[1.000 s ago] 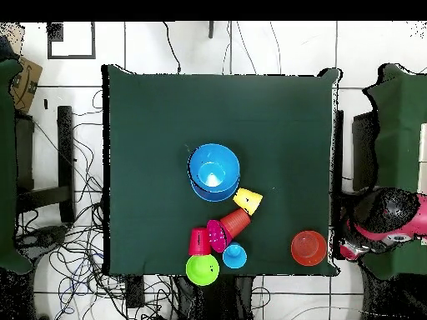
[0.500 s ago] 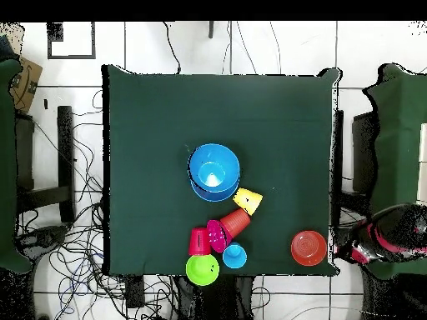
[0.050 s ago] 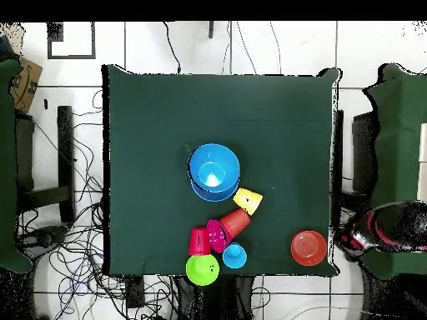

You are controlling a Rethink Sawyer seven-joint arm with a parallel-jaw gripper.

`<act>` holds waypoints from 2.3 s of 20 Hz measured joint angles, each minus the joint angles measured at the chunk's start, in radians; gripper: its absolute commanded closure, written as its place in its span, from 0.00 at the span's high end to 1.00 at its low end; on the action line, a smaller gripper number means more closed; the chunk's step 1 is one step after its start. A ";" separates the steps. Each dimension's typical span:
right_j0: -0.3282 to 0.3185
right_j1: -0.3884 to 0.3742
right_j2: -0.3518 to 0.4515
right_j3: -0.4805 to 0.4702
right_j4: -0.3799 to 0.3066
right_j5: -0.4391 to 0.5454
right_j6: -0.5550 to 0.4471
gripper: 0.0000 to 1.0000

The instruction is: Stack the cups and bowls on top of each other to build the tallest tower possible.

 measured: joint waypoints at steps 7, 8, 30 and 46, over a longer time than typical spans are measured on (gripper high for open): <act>0.000 0.029 0.017 0.023 0.014 -0.130 0.000 1.00; 0.001 0.035 0.017 0.027 0.014 -0.146 0.000 1.00; 0.008 0.092 0.016 0.064 0.009 -0.271 0.000 1.00; 0.047 0.138 -0.010 0.064 0.002 -0.348 0.000 1.00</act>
